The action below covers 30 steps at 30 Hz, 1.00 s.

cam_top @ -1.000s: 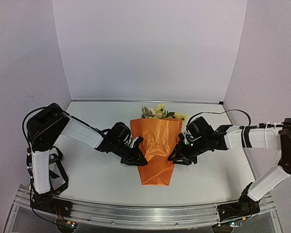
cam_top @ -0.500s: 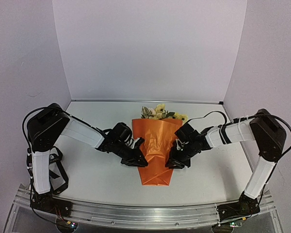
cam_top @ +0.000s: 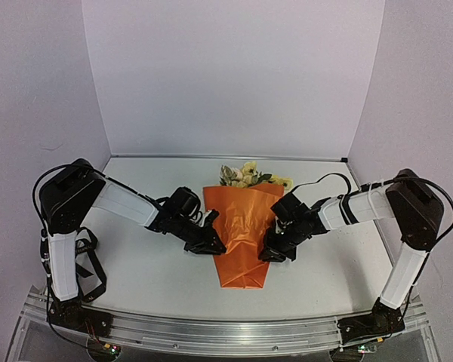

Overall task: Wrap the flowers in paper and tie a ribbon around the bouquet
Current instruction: Press the fold line on the folded wrapping paper.

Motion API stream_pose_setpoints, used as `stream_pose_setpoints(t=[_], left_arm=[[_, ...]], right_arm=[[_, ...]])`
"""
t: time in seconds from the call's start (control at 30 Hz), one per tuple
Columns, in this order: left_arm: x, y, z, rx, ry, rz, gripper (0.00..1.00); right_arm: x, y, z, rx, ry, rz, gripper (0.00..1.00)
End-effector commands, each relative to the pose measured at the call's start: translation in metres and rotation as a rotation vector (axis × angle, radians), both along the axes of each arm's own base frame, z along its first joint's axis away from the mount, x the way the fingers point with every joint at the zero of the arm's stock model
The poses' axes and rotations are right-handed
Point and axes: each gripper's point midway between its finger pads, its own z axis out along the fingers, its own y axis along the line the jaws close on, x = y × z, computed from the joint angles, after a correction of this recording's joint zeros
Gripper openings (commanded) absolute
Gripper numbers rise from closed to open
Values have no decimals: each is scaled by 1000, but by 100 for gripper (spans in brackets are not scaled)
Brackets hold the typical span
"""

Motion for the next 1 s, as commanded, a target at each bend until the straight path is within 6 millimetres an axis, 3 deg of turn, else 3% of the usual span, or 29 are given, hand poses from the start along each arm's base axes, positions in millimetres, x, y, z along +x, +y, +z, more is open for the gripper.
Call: stream_pose_setpoints(t=[0.0, 0.6, 0.97], left_arm=[[18, 9, 6, -18, -20, 42, 22], [95, 20, -8, 2, 5, 161, 25], [167, 38, -12, -15, -18, 244, 26]], right_arm=[[-8, -24, -29, -118, 42, -38, 14], [-12, -27, -32, -126, 71, -34, 14], [-13, -29, -33, -120, 83, -36, 14]])
